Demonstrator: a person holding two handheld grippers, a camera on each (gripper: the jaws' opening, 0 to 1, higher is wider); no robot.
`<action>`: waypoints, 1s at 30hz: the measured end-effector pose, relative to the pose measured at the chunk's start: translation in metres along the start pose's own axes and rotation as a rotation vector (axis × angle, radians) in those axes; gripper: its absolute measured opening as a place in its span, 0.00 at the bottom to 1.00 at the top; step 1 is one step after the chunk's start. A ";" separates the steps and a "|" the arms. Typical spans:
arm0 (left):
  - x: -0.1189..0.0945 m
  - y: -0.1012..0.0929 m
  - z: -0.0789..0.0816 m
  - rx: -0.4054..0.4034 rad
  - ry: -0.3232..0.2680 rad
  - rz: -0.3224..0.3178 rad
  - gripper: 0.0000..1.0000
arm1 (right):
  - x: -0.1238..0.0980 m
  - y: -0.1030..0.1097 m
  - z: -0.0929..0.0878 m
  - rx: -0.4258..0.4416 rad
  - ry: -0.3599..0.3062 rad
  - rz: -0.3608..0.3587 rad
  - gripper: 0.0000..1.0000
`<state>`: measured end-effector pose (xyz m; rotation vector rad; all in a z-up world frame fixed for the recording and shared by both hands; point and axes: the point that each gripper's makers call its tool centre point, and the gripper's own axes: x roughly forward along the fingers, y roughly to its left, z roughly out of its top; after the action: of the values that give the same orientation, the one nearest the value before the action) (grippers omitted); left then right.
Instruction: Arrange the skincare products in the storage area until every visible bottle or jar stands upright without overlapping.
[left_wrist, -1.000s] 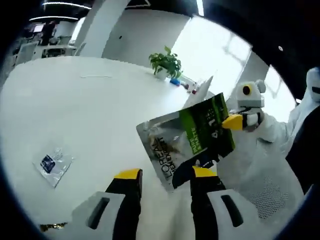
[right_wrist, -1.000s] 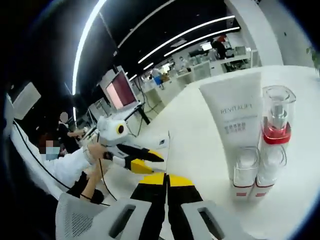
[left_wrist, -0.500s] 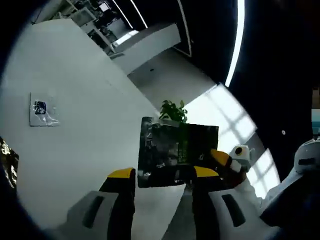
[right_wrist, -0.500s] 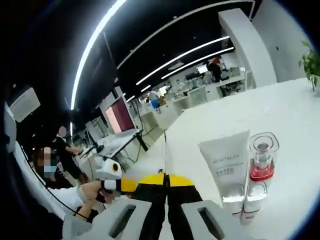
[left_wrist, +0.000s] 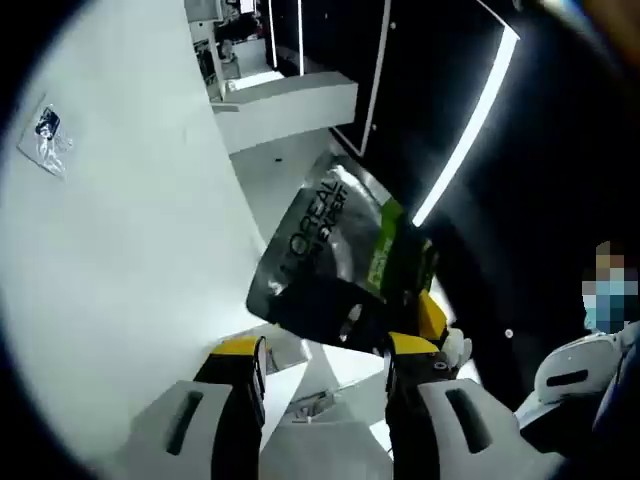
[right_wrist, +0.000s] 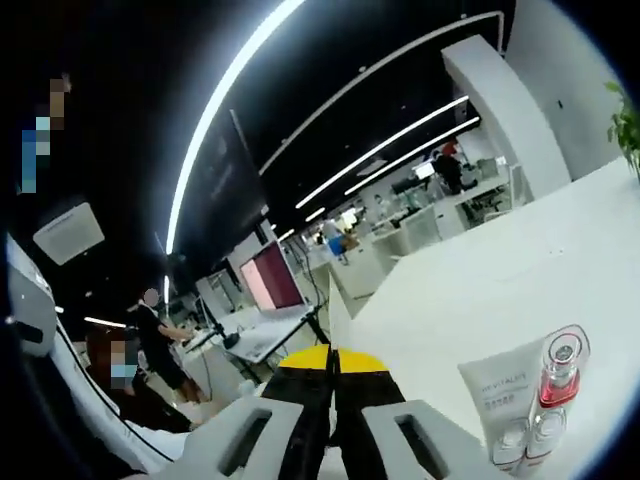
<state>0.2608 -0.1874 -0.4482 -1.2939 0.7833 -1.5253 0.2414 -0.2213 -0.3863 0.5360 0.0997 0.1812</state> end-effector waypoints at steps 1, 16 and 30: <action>0.002 -0.002 0.002 -0.002 -0.010 -0.004 0.41 | -0.001 0.003 0.000 0.031 -0.010 0.014 0.00; 0.002 -0.009 0.030 0.115 -0.081 0.009 0.07 | -0.016 -0.008 -0.011 0.134 -0.006 -0.002 0.00; 0.012 -0.008 0.030 0.221 0.003 0.077 0.08 | -0.012 -0.009 -0.042 0.120 0.096 -0.024 0.00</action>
<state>0.2879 -0.1931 -0.4295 -1.0870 0.6390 -1.5066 0.2246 -0.2107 -0.4264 0.6454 0.2108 0.1785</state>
